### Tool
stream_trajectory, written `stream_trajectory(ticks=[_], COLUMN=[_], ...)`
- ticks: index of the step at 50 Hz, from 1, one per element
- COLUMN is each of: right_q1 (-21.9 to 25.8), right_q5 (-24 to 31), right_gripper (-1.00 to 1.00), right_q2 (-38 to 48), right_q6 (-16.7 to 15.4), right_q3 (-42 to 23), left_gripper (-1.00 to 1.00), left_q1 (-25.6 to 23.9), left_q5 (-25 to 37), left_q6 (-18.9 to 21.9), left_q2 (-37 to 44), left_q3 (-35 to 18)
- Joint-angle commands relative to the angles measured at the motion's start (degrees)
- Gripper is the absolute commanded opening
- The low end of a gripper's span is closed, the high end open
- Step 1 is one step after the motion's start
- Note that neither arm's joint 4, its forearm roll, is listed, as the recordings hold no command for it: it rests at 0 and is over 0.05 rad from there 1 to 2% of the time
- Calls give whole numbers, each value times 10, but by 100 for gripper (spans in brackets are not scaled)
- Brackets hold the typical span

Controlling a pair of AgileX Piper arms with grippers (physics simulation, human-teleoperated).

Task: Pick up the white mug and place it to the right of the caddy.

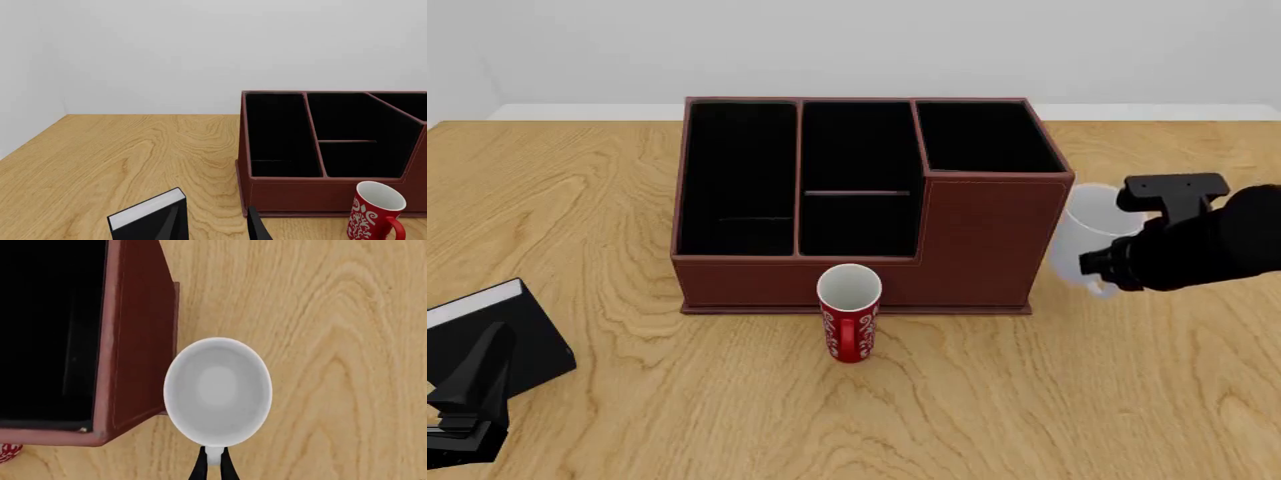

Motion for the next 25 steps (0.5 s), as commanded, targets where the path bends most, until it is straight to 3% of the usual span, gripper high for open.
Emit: stream_trajectory(ticks=[1,25], right_q1=[-2,-5], right_q5=[-20,-47], right_gripper=[-100,-100], right_q2=[9,23], right_q6=[16,32], right_q3=[13,36], left_gripper=[100,100], left_q1=[0,0], left_q5=[0,0], left_q6=[0,0], left_q2=[0,0], left_q3=[0,0])
